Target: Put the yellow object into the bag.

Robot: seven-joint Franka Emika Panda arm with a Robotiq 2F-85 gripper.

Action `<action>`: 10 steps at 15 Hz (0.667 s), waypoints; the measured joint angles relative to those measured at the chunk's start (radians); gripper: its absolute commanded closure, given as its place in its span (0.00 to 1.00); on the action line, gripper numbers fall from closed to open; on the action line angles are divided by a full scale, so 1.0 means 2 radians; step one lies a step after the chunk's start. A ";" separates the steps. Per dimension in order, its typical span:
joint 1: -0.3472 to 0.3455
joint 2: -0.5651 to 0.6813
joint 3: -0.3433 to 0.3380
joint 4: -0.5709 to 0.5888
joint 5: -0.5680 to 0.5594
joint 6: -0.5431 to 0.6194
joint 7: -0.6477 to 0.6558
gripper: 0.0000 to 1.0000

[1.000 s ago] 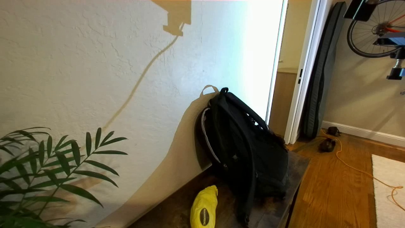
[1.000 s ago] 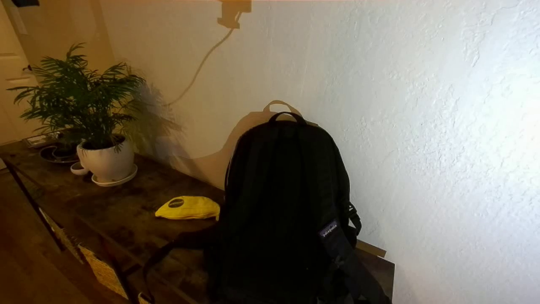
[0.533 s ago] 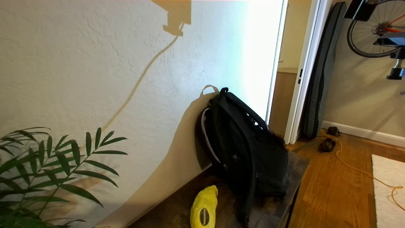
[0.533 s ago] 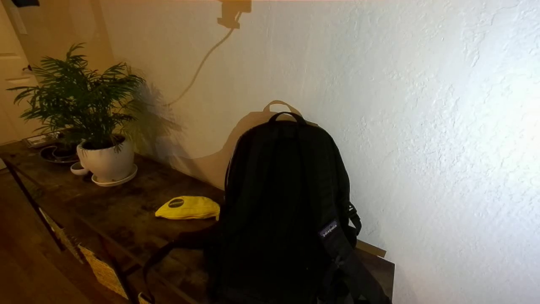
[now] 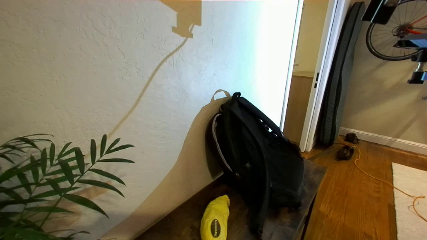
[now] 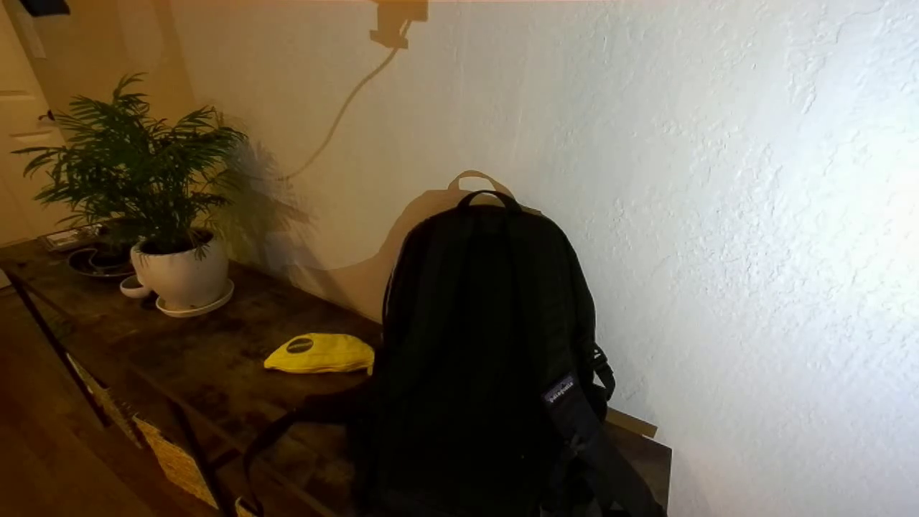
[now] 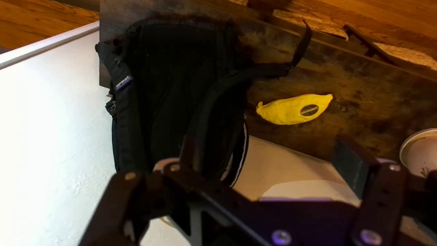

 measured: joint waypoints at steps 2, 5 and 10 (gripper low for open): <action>0.000 0.011 0.000 0.000 0.000 0.008 0.000 0.00; 0.000 0.047 -0.002 -0.003 0.000 0.042 0.001 0.00; 0.000 0.133 -0.006 -0.006 0.003 0.107 0.008 0.00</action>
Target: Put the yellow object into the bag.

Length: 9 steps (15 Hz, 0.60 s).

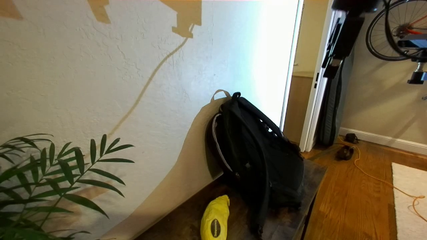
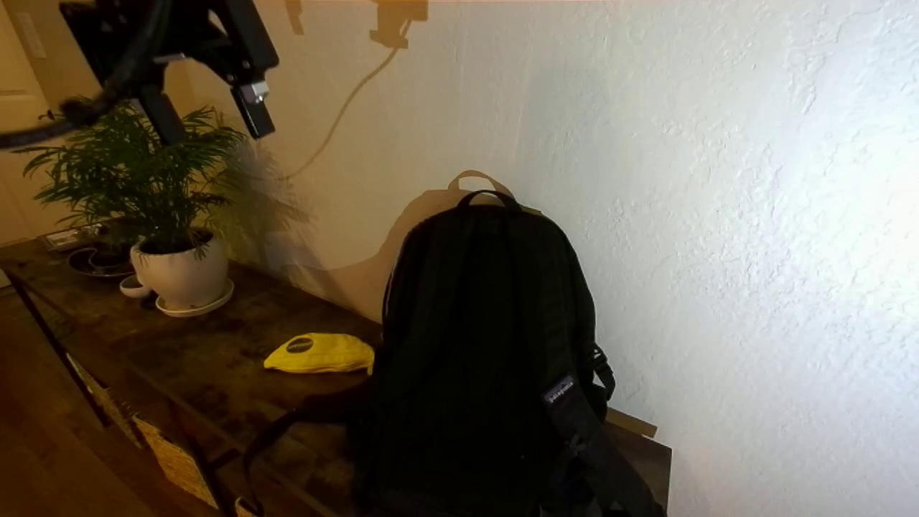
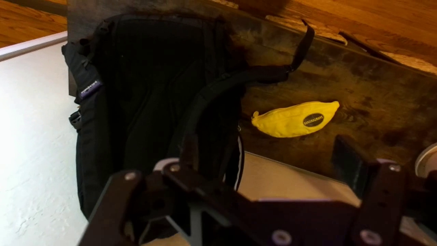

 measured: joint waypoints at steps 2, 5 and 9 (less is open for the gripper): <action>0.000 0.036 -0.001 -0.001 0.005 0.019 0.001 0.00; 0.000 0.083 -0.002 -0.001 0.016 0.036 0.001 0.00; 0.000 0.116 0.000 0.002 0.026 0.038 -0.002 0.00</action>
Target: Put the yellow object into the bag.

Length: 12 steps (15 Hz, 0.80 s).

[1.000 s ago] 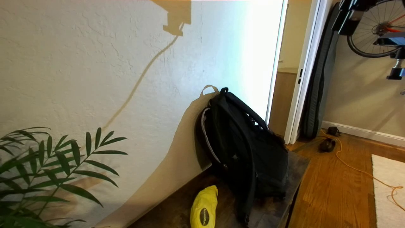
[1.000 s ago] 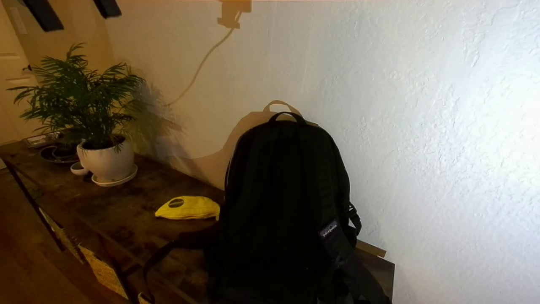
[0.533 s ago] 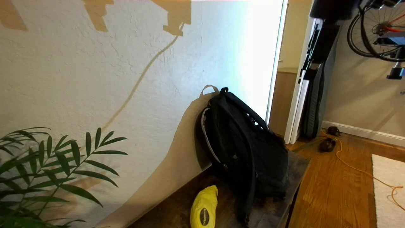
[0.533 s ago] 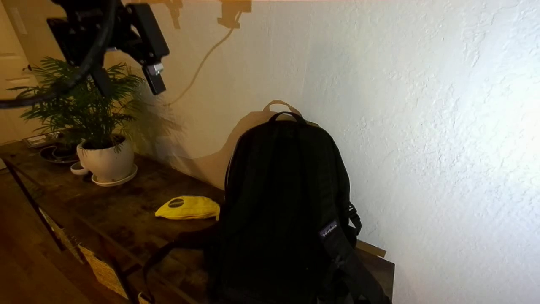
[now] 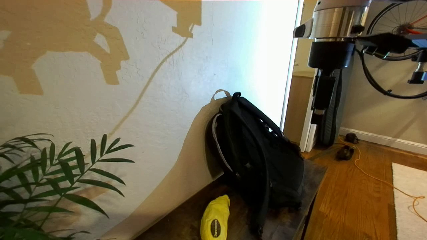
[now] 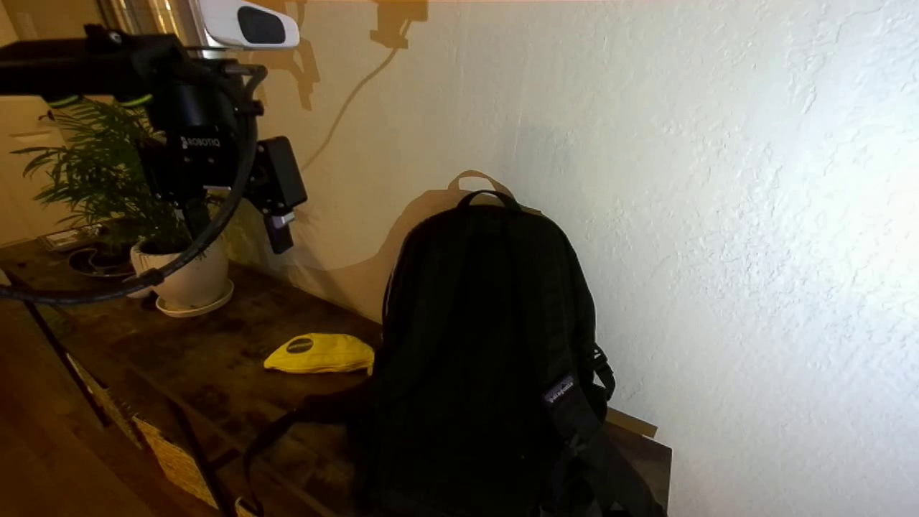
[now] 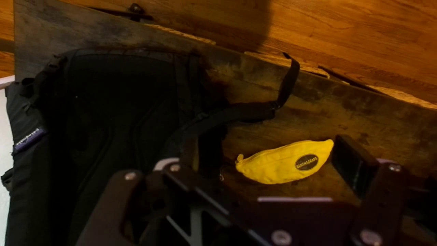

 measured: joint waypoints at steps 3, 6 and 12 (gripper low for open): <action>0.000 0.001 0.001 0.003 0.000 -0.001 -0.002 0.00; 0.000 0.001 0.001 0.003 0.000 -0.001 -0.002 0.00; 0.000 0.022 0.000 0.005 0.000 0.002 -0.009 0.00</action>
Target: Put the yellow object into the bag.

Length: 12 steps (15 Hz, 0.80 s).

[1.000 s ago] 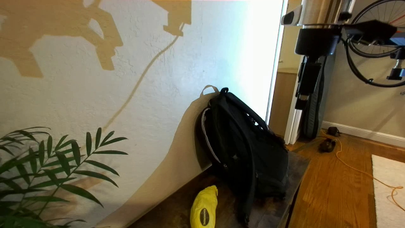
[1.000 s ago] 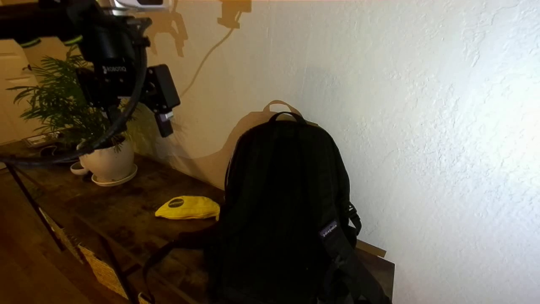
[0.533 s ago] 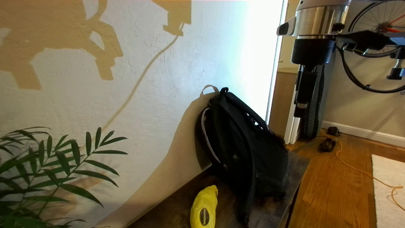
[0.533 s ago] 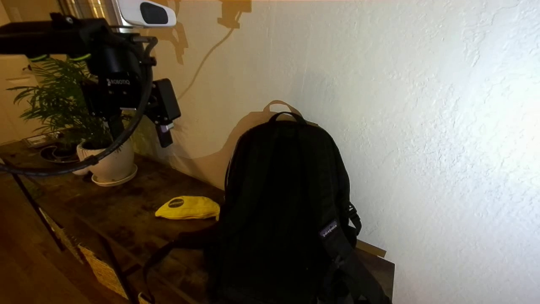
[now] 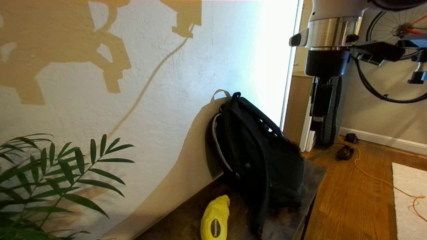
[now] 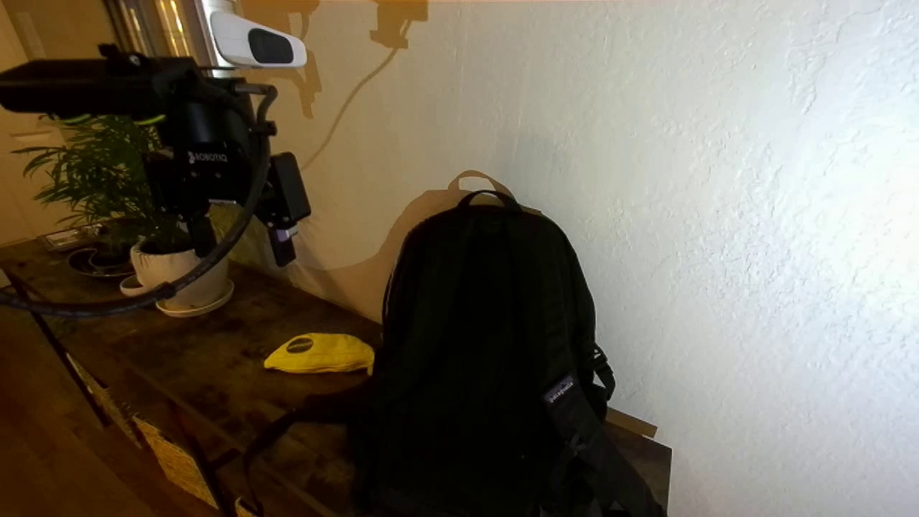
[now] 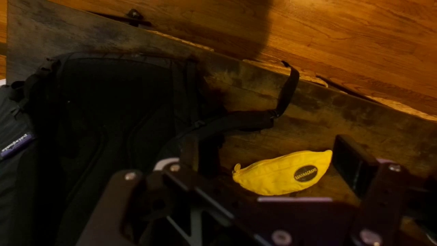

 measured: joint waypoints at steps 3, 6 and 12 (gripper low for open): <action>0.000 0.045 0.000 0.009 0.001 0.021 0.000 0.00; 0.000 0.096 0.001 0.027 0.009 0.049 0.000 0.00; 0.000 0.184 0.011 0.074 0.031 0.078 0.000 0.00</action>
